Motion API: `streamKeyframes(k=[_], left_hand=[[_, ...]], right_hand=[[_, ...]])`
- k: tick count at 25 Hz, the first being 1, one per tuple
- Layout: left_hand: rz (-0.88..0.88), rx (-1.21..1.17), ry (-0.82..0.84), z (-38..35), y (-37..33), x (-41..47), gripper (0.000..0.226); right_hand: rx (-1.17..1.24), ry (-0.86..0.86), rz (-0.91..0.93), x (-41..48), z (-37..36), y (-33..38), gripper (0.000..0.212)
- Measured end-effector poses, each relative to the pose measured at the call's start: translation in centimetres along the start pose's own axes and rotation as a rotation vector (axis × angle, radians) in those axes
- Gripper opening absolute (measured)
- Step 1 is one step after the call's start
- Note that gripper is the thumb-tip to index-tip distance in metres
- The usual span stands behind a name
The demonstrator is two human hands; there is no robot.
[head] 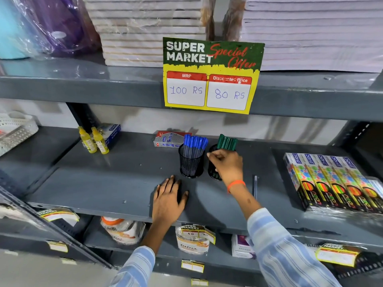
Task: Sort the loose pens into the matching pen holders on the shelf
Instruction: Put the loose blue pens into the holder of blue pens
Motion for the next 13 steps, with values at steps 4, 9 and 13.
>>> streamKeyframes(k=[4, 9, 13], left_hand=[[-0.013, -0.022, -0.039, 0.5, -0.2, -0.1, 0.051], [-0.010, -0.012, -0.034, 0.3, -0.1, -0.1, 0.052], [-0.005, -0.020, -0.033, 0.3, -0.2, -0.1, 0.052]], right_hand=[[-0.366, 0.081, 0.052, -1.4, 3.0, -4.3, 0.010], [-0.823, 0.475, -0.050, -0.9, 4.0, -11.2, 0.033], [-0.813, 0.503, 0.018, -0.9, 3.7, -12.2, 0.028]])
Point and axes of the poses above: each hand's wrist, its own x-axis towards the middle knuckle, its own z-axis out of the back of the hand, y = z × x, the point moved 9 cm from there along x, towards the middle knuckle, and after that the axes turned 7 degrees about -x, right-handed, at the moved point
